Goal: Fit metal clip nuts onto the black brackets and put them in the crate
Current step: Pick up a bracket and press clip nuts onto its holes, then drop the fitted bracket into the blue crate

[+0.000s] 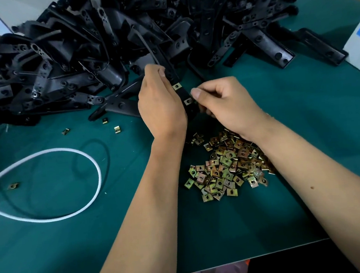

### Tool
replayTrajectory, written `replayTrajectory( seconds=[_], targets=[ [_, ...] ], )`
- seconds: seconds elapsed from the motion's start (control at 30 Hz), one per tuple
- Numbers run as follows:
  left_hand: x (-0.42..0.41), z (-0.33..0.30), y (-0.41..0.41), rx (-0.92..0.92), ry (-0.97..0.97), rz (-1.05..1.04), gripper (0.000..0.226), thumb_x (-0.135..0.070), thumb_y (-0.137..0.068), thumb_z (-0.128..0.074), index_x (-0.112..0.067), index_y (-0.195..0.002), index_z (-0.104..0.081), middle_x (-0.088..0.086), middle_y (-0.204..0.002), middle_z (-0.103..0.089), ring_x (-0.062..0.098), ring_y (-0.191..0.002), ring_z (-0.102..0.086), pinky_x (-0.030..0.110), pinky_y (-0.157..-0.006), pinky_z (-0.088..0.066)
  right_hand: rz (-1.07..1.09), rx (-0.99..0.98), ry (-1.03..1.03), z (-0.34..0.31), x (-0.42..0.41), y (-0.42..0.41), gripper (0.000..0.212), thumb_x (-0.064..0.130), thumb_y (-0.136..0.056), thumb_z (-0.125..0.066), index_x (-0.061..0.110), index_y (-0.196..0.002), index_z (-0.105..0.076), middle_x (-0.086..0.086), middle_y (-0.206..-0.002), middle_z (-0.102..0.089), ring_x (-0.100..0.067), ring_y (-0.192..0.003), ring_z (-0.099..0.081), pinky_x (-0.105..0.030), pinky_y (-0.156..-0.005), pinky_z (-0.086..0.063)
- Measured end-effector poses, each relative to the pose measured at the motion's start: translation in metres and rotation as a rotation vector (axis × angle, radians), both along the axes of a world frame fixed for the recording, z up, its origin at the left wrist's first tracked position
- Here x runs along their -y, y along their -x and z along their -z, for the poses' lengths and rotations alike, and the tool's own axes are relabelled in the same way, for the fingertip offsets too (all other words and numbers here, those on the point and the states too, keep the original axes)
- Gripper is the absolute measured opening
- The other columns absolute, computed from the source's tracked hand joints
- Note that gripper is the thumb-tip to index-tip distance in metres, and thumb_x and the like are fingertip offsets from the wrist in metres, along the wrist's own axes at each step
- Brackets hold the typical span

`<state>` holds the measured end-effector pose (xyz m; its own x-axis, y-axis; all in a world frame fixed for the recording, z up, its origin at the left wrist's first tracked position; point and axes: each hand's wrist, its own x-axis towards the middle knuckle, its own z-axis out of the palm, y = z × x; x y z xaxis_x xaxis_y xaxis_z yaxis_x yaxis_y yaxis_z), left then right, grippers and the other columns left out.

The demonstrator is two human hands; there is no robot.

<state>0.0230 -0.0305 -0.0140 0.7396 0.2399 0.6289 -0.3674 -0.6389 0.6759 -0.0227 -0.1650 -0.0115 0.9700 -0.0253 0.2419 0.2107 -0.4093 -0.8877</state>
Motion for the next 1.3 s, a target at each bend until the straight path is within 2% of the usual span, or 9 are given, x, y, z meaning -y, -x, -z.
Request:
replayTrajectory(
  seconds=[0.07, 0.17, 0.3, 0.4, 0.53, 0.7, 0.93, 1.07, 1.3],
  targets=[
    [-0.003, 0.000, -0.002, -0.004, -0.004, -0.029, 0.026, -0.017, -0.107, -0.037, -0.004, -0.106, -0.060, -0.003, -0.082, -0.056, 0.018, -0.071, -0.045, 0.026, -0.061, -0.022, -0.056, 0.004, 0.065, -0.003, -0.001, 0.003, 0.009, 0.027, -0.094, -0.073, 0.019, -0.096, -0.077, 0.013, -0.080, -0.074, 0.000, -0.074, -0.065, -0.019, -0.073, -0.052],
    [-0.008, -0.001, -0.004, -0.019, -0.046, -0.027, 0.024, -0.013, -0.107, -0.038, -0.003, -0.107, -0.060, -0.002, -0.083, -0.057, 0.019, -0.072, -0.049, 0.026, -0.062, -0.024, -0.039, 0.055, 0.175, -0.002, -0.005, 0.005, 0.019, 0.024, -0.085, -0.082, 0.020, -0.103, -0.078, 0.007, -0.088, -0.076, -0.007, -0.080, -0.069, -0.021, -0.076, -0.056],
    [-0.011, -0.005, -0.002, -0.006, -0.060, 0.050, 0.020, -0.009, -0.104, -0.041, -0.003, -0.109, -0.059, -0.001, -0.082, -0.058, 0.021, -0.074, -0.053, 0.032, -0.064, -0.032, 0.044, 0.137, 0.251, -0.002, -0.002, 0.003, 0.021, 0.018, -0.087, -0.081, 0.013, -0.107, -0.079, 0.005, -0.091, -0.073, 0.002, -0.076, -0.062, -0.009, -0.075, -0.046],
    [-0.013, -0.012, -0.001, -0.053, -0.070, 0.205, 0.021, -0.016, -0.103, -0.045, -0.007, -0.116, -0.058, -0.002, -0.089, -0.065, 0.023, -0.084, -0.060, 0.041, -0.072, -0.046, 0.126, 0.167, 0.341, -0.002, 0.005, 0.001, 0.025, 0.013, -0.091, -0.075, 0.010, -0.116, -0.076, -0.001, -0.103, -0.069, -0.009, -0.089, -0.059, -0.016, -0.083, -0.043],
    [-0.016, -0.017, 0.000, -0.172, -0.102, 0.421, 0.022, -0.027, -0.098, -0.057, -0.018, -0.116, -0.064, -0.013, -0.087, -0.065, 0.010, -0.088, -0.062, 0.037, -0.082, -0.052, 0.153, 0.179, 0.361, -0.001, 0.009, -0.002, 0.029, 0.007, -0.092, -0.071, 0.011, -0.120, -0.073, -0.005, -0.108, -0.067, -0.017, -0.100, -0.061, -0.027, -0.093, -0.047],
    [-0.022, -0.017, 0.000, -0.244, -0.131, 0.587, 0.019, -0.020, -0.090, -0.072, -0.016, -0.106, -0.062, -0.009, -0.096, -0.065, 0.001, -0.092, -0.059, 0.009, -0.080, -0.042, 0.149, 0.196, 0.351, 0.001, 0.009, -0.001, 0.027, 0.019, -0.084, -0.083, 0.014, -0.109, -0.075, 0.001, -0.099, -0.068, -0.013, -0.090, -0.061, -0.030, -0.081, -0.049],
    [-0.035, -0.020, -0.003, -0.289, -0.076, 0.737, 0.019, -0.011, -0.085, -0.077, -0.010, -0.099, -0.065, 0.001, -0.091, -0.065, 0.011, -0.085, -0.061, 0.030, -0.081, -0.050, 0.115, 0.168, 0.287, -0.002, 0.013, 0.002, 0.018, 0.022, -0.085, -0.082, 0.019, -0.103, -0.082, 0.004, -0.089, -0.071, -0.012, -0.084, -0.066, -0.041, -0.078, -0.053],
    [-0.037, -0.019, -0.007, -0.311, -0.072, 0.749, 0.020, -0.015, -0.083, -0.083, -0.012, -0.097, -0.069, -0.010, -0.086, -0.066, 0.004, -0.079, -0.060, 0.021, -0.075, -0.047, 0.093, 0.174, 0.360, -0.006, 0.019, 0.003, 0.016, 0.023, -0.086, -0.081, 0.017, -0.101, -0.082, 0.001, -0.085, -0.069, -0.016, -0.081, -0.065, -0.045, -0.076, -0.051],
    [-0.011, -0.031, 0.003, -0.250, 0.063, 0.620, 0.015, -0.028, -0.085, -0.081, -0.032, -0.094, -0.070, -0.017, -0.087, -0.067, 0.007, -0.085, -0.063, 0.036, -0.082, -0.057, 0.202, 0.173, 0.166, -0.022, 0.029, 0.018, 0.052, 0.034, -0.090, -0.077, 0.020, -0.138, -0.063, 0.007, -0.133, -0.068, -0.004, -0.123, -0.059, -0.021, -0.106, -0.046]
  ],
)
